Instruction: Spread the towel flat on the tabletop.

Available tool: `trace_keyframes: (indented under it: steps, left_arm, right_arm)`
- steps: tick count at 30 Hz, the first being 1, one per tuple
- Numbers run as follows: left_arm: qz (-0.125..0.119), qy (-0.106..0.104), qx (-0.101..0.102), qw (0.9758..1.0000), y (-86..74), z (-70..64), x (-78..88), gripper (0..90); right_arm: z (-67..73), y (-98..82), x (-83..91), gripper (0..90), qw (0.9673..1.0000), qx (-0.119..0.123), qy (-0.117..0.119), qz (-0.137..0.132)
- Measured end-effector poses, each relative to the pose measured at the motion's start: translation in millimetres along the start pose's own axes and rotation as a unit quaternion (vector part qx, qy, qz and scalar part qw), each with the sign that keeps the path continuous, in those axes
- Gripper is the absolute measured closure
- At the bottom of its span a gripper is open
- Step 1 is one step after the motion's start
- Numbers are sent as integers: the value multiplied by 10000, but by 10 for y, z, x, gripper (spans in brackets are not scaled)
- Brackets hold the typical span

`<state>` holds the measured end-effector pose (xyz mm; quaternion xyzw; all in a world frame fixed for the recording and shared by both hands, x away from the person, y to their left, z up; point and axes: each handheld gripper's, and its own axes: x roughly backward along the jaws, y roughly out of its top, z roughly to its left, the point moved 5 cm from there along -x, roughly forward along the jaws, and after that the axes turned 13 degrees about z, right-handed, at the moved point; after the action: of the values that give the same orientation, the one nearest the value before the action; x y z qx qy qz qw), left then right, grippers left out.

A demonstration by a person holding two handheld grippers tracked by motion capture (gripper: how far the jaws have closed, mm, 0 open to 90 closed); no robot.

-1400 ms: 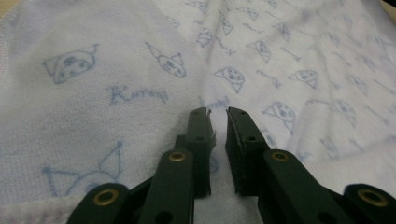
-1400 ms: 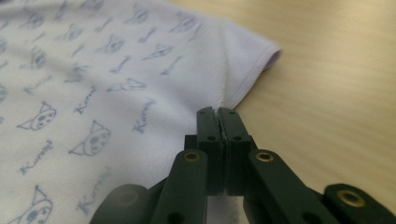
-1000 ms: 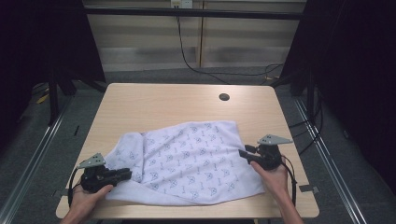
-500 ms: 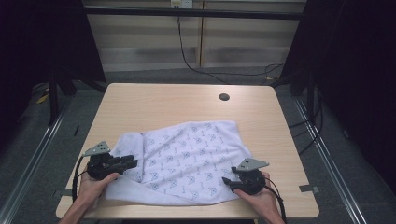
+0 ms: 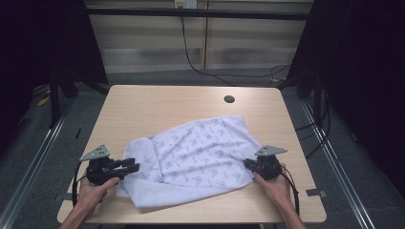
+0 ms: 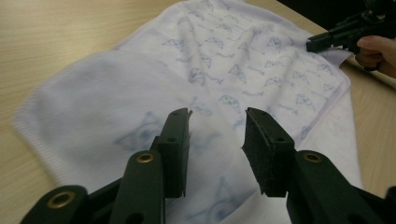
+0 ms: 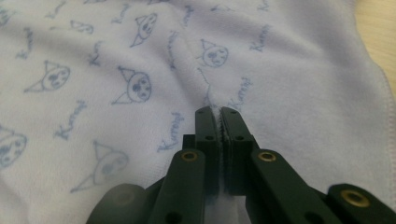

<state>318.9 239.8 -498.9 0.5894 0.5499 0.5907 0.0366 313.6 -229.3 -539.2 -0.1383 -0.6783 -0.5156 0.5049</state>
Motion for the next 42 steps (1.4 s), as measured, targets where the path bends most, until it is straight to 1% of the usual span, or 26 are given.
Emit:
trace_keyframes:
  steps: [4, 7, 10, 13, 15, 16, 17, 18, 21, 23, 24, 25, 26, 28, 29, 30, 31, 32, 33, 34, 35, 36, 38, 39, 40, 42]
  left_arm:
    - [-5, 76, 38, 10000, 3, 47, -22, 586]
    - [55, 100, 14, 9999, 3, 67, -49, 576]
    - [97, 172, 96, 9998, -18, 122, -75, 572]
    - [279, 122, 45, 9995, -66, 132, -134, 588]
    - [559, 48, -125, 9983, -138, 71, -229, 746]
    - [559, 48, -125, 9983, -138, 71, -229, 800]
    - [683, 68, -202, 9974, -163, 29, -266, 800]
    - [806, 38, -290, 9963, -189, -22, -309, 842]
    - [935, -163, -349, 9949, -221, -198, -372, 859]
    - [968, -204, -401, 9943, -224, -249, -393, 854]
    - [985, -278, -384, 9940, -226, -294, -419, 854]
    - [983, -370, -309, 9940, -226, -344, -453, 844]
    - [1020, -467, -348, 9931, -207, -427, -524, 832]
    - [1018, -503, -335, 9930, -191, -468, -563, 824]
    - [1033, -611, -327, 9922, -148, -534, -641, 808]
    - [1033, -611, -327, 9922, -148, -534, -641, 798]
    - [1050, -669, -375, 9915, -118, -572, -679, 775]
    - [1066, -729, -416, 9908, -96, -600, -700, 775]
    - [1058, -723, -439, 9908, -78, -615, -707, 723]
    - [911, -733, -400, 9923, -25, -611, -668, 705]
    - [911, -733, -400, 9923, -25, -611, -668, 692]
    - [803, -687, -375, 9937, 0, -574, -618, 692]
    - [473, -597, -123, 9970, 48, -426, -473, 674]
    - [229, -494, 49, 9985, 66, -296, -350, 650]
    - [229, -494, 49, 9985, 66, -296, -350, 641]
    - [-22, -339, 292, 9990, 55, -126, -197, 639]
  right_arm:
    - [-309, 98, -67, 874, 9995, -294, -140, -49]
    - [-463, 180, -133, 866, 9986, -474, -205, -120]
    - [-514, 224, -153, 781, 9977, -612, -222, -163]
    - [-424, 279, -80, 654, 9974, -606, -220, -321]
    - [-256, 315, 34, 625, 9973, -527, -114, -495]
    - [-176, 326, 74, 619, 9971, -500, -56, -571]
    - [-176, 326, 74, 619, 9971, -500, -56, -571]
    - [-84, 335, 103, 625, 9971, -429, 73, -627]
    - [413, 360, 161, 627, 9962, -25, 552, -672]
    - [685, 379, 166, 617, 9936, 219, 882, -664]
    - [685, 379, 166, 617, 9936, 219, 882, -664]
    - [816, 395, 160, 615, 9920, 315, 1023, -662]
    - [1101, 437, 128, 614, 9880, 588, 1304, -578]
    - [1187, 454, 110, 610, 9866, 692, 1372, -546]
    - [1407, 512, 60, 610, 9816, 901, 1603, -510]
    - [1407, 512, 60, 610, 9816, 901, 1603, -510]
    - [1549, 575, 15, 610, 9783, 1050, 1720, -488]
    - [1549, 575, 15, 610, 9783, 1050, 1720, -488]
    - [1652, 640, -20, 611, 9750, 1123, 1845, -516]
    - [1711, 677, -44, 603, 9730, 1191, 1911, -510]
    - [1769, 712, -70, 588, 9713, 1242, 1974, -469]
    - [1769, 712, -70, 588, 9713, 1242, 1974, -469]
    - [1867, 788, -129, 542, 9679, 1323, 2085, -462]
    - [1937, 892, -227, 496, 9690, 1338, 2034, -417]
    - [1955, 924, -271, 485, 9695, 1363, 1993, -413]
    - [1961, 980, -408, 472, 9736, 1369, 1795, -333]
